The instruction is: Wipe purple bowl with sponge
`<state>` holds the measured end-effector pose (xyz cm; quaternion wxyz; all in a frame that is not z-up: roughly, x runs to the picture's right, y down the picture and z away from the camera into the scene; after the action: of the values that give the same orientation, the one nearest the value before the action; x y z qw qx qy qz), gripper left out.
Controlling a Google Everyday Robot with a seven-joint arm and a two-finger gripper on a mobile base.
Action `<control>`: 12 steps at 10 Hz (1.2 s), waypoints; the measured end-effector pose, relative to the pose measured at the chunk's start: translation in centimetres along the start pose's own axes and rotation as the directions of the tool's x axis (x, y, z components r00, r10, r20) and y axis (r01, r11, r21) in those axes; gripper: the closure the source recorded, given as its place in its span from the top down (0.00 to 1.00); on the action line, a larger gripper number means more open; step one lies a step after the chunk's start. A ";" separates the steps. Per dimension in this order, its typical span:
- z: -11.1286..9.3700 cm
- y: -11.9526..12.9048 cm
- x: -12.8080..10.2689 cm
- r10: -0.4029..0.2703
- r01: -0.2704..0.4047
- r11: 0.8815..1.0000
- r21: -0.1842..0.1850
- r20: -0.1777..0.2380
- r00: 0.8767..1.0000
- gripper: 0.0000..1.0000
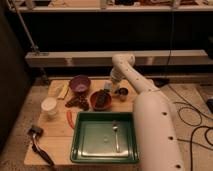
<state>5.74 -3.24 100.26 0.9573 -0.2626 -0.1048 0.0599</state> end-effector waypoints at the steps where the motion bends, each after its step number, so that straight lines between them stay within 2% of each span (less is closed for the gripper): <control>1: 0.0 -0.2 0.2 0.003 -0.003 1.000 0.001 -0.005 1.000 0.65; 8: 1.2 0.1 1.6 -0.001 0.000 1.000 -0.031 -0.029 1.000 0.65; 9: 1.3 0.2 1.7 0.000 -0.001 0.999 -0.036 -0.025 1.000 0.61; 12: 1.3 0.3 1.9 0.003 -0.003 0.999 -0.045 -0.005 1.000 0.34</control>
<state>7.29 -1.99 101.51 0.9513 -0.2844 -0.1035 0.0585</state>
